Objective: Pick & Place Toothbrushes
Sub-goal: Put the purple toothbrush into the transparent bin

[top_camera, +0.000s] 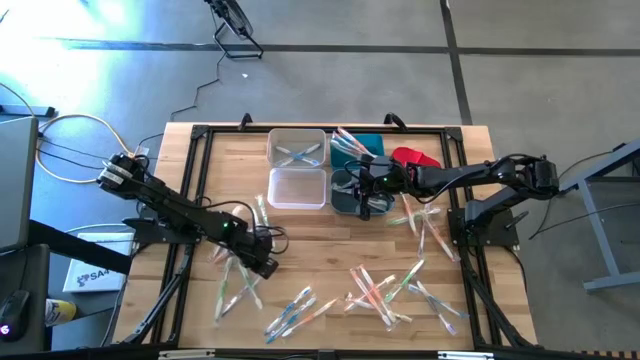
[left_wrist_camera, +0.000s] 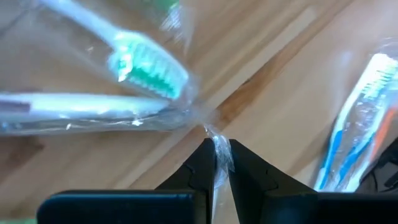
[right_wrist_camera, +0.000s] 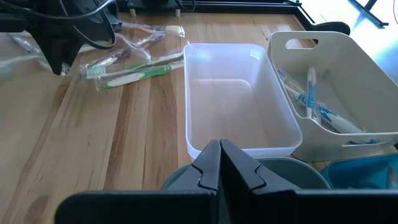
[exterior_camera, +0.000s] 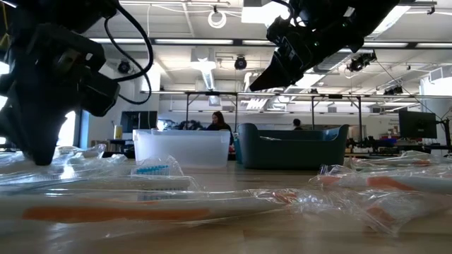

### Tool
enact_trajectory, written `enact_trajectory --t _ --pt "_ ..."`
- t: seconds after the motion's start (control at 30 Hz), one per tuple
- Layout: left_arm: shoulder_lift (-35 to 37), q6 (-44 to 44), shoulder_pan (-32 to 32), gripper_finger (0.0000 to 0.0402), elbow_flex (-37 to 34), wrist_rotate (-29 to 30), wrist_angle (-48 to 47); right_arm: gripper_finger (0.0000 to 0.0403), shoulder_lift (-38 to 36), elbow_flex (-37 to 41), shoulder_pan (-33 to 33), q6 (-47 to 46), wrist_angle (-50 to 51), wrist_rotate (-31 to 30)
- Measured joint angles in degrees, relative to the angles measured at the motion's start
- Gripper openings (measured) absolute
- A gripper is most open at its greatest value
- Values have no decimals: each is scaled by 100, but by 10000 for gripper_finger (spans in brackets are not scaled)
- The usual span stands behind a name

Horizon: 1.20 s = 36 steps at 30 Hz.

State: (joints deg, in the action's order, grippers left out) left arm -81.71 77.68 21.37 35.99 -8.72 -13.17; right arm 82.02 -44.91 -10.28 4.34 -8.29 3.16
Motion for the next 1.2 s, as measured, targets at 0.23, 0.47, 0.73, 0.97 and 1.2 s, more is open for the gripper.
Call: enact_trajectory --t 0.23,0.47,0.73,0.97,1.2 --pt "2 -433 -2 33 2 226 23 2 0 0 0 0 -2 -17" --pt "4 -906 -2 33 2 637 68 2 0 0 0 0 -4 -20" --pt "136 -1636 -4 33 7 1022 931 2 -107 0 0 0 -7 -22" --pt "717 -2503 -4 33 11 1653 1069 2 -669 2 7 -7 214 -22" --pt "1274 -3504 -4 33 11 2115 1628 2 -1470 4 7 -24 620 -24"
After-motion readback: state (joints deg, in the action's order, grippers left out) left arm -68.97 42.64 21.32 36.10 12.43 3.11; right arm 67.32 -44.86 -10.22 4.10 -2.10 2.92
